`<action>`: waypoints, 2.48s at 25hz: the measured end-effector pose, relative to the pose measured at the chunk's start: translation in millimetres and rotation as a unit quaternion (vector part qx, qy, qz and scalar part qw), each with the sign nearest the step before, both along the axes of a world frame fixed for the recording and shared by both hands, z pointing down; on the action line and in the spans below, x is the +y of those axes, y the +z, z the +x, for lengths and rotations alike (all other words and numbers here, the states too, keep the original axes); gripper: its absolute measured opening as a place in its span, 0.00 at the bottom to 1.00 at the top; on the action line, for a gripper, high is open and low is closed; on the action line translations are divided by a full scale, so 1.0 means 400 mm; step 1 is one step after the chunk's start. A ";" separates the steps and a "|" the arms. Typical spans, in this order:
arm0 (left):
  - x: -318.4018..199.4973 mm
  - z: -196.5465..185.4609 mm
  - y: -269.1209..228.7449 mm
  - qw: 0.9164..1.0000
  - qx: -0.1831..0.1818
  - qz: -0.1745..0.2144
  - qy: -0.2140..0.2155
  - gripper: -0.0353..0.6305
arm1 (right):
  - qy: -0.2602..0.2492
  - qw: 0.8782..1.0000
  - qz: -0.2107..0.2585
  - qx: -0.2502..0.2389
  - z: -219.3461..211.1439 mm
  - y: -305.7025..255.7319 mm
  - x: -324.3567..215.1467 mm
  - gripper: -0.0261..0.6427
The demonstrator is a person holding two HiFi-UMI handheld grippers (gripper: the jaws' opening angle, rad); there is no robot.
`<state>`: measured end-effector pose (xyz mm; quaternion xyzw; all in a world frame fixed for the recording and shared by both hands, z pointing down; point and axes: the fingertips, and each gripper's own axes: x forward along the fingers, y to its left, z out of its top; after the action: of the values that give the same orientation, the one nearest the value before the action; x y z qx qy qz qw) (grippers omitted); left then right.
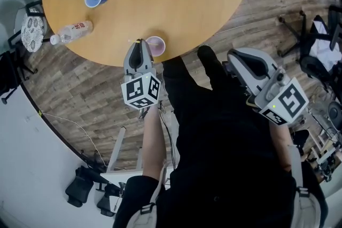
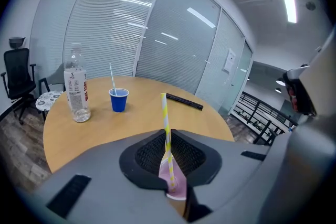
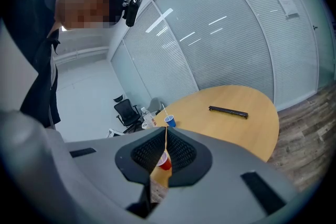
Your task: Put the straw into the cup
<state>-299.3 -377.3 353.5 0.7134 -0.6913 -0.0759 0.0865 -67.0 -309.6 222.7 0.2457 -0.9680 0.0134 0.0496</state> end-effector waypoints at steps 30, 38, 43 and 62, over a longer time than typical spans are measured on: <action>0.091 -0.039 -0.033 0.996 0.020 -0.004 -0.081 0.19 | 0.008 0.999 0.031 -0.018 0.094 -0.061 -0.055 0.07; 0.191 -0.002 -0.132 0.993 0.021 0.037 -0.108 0.19 | -0.027 0.997 0.060 -0.041 0.107 -0.111 -0.045 0.07; 0.234 0.104 -0.222 0.994 0.013 0.072 -0.077 0.18 | -0.048 0.994 0.076 -0.055 0.141 -0.131 -0.040 0.07; 0.360 0.437 -0.366 0.987 -0.056 0.150 0.002 0.07 | -0.116 0.986 0.099 -0.063 0.225 -0.133 0.016 0.07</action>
<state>-124.5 -233.5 207.1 0.7229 -0.6744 -0.1380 -0.0602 23.1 -303.1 169.6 0.1339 -0.9877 -0.0731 -0.0348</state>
